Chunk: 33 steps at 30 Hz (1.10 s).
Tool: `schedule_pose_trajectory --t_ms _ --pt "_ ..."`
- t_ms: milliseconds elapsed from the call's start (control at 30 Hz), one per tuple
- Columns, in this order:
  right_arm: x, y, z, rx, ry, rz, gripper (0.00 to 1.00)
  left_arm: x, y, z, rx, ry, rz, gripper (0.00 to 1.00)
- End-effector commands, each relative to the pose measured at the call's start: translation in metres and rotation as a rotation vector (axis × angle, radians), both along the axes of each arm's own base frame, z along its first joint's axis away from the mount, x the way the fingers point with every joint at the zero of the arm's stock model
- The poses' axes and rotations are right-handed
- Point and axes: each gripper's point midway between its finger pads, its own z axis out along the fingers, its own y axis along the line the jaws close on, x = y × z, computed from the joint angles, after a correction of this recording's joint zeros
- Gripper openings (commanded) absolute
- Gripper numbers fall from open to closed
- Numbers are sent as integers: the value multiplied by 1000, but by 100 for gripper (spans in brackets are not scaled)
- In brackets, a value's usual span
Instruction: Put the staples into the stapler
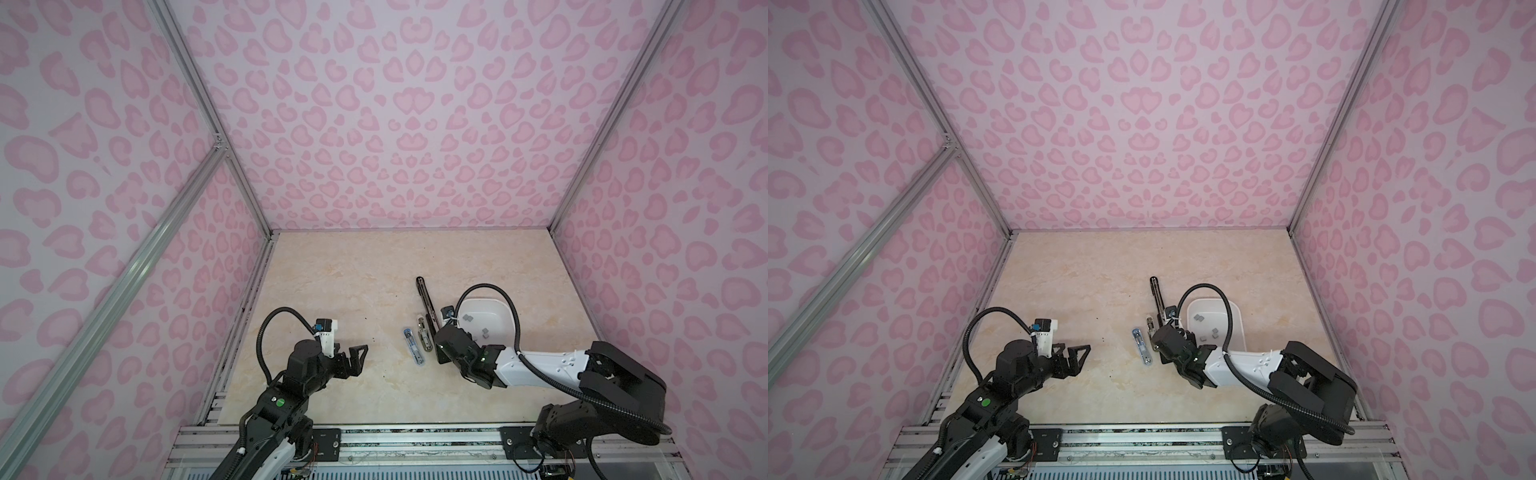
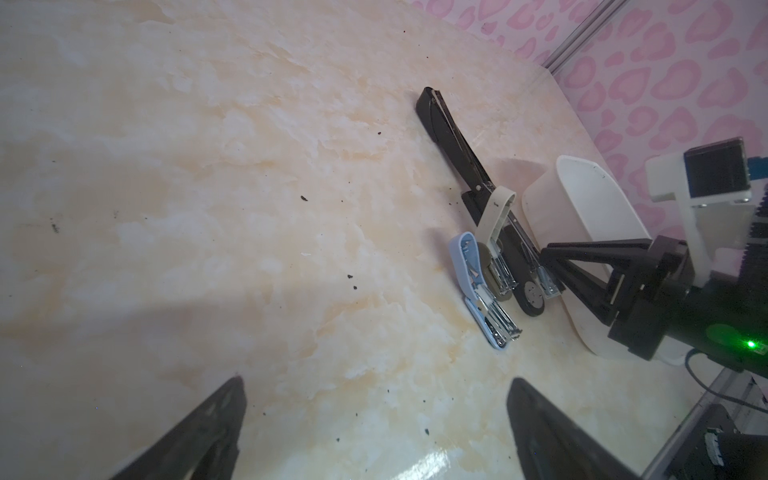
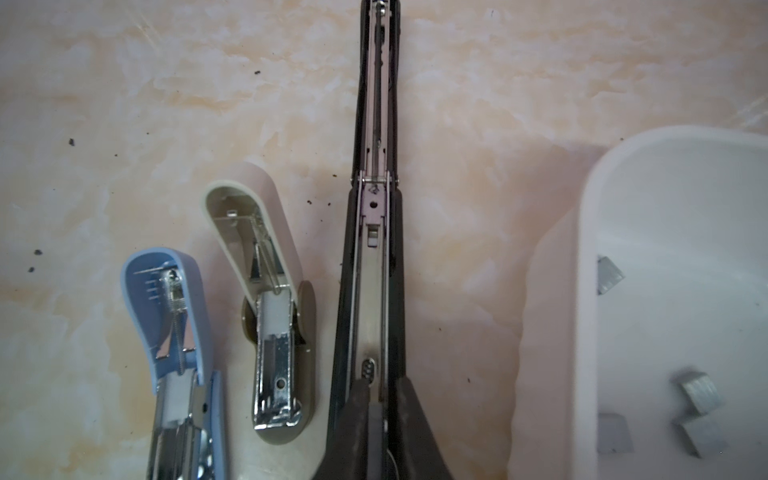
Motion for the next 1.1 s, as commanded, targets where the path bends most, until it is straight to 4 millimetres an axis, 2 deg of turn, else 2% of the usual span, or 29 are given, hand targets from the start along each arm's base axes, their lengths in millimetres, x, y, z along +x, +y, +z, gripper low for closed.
schedule_pose_trajectory --t_ms 0,367,500,567,667,767,867,967,1067 --pt "-2 -4 -4 -2 14 -18 15 6 -2 13 -19 -47 3 99" --pt "2 -3 14 -26 -11 -6 15 6 -2 13 -18 -48 4 98" --pt "6 -6 45 -16 -57 -19 16 7 -1 13 -15 -46 9 98" --pt "5 -12 64 -6 -88 -34 21 7 -1 12 -15 -44 10 98" --pt "4 -34 85 -19 -133 -92 22 9 5 11 -7 -43 52 100" --pt "1 -67 92 -8 -169 -181 24 11 15 10 4 -31 113 94" --pt "1 -102 87 72 -185 -282 23 13 26 20 -44 -31 214 94" --pt "3 -125 75 145 -160 -337 23 12 16 36 -135 -94 172 99" --pt "7 -140 65 163 -118 -373 24 12 26 42 -152 -94 238 98"
